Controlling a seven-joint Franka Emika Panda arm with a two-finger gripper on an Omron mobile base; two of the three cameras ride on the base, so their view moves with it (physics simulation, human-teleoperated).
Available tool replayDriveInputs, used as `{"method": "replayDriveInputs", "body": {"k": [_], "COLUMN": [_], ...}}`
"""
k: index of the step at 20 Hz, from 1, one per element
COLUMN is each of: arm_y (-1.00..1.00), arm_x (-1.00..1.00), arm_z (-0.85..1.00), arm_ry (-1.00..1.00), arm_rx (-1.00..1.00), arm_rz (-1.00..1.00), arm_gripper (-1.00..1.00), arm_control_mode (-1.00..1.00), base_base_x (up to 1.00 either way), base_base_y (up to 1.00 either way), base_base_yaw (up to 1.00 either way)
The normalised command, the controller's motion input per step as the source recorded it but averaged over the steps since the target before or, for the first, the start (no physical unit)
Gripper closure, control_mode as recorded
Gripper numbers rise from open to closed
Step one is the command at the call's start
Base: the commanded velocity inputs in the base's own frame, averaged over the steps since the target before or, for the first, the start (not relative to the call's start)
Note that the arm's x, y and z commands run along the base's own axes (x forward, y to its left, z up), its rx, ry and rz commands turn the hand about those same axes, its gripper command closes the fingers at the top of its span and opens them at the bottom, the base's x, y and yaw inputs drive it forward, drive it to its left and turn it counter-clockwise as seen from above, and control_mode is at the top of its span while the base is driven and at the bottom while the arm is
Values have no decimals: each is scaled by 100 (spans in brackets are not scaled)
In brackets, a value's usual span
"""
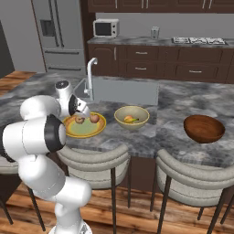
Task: Take the fruits from the plate on the dining counter and place two fruits in each bowl.
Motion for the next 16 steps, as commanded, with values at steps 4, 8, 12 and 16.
{"method": "replayDriveInputs", "body": {"k": [4, 8, 12, 16], "arm_y": [20, 37, 37, 9], "arm_x": [8, 27, 32, 29], "arm_z": [0, -8, -13, -34], "arm_ry": [1, 8, 7, 1], "arm_rx": [1, 1, 0, 0], "arm_rz": [1, 5, 1, 0], "arm_gripper": [-100, -100, -100, -100], "arm_control_mode": [-100, -100, -100, -100], "base_base_x": [0, 0, 0, 0], "base_base_y": [0, 0, 0, 0], "base_base_yaw": [0, 0, 0, 0]}}
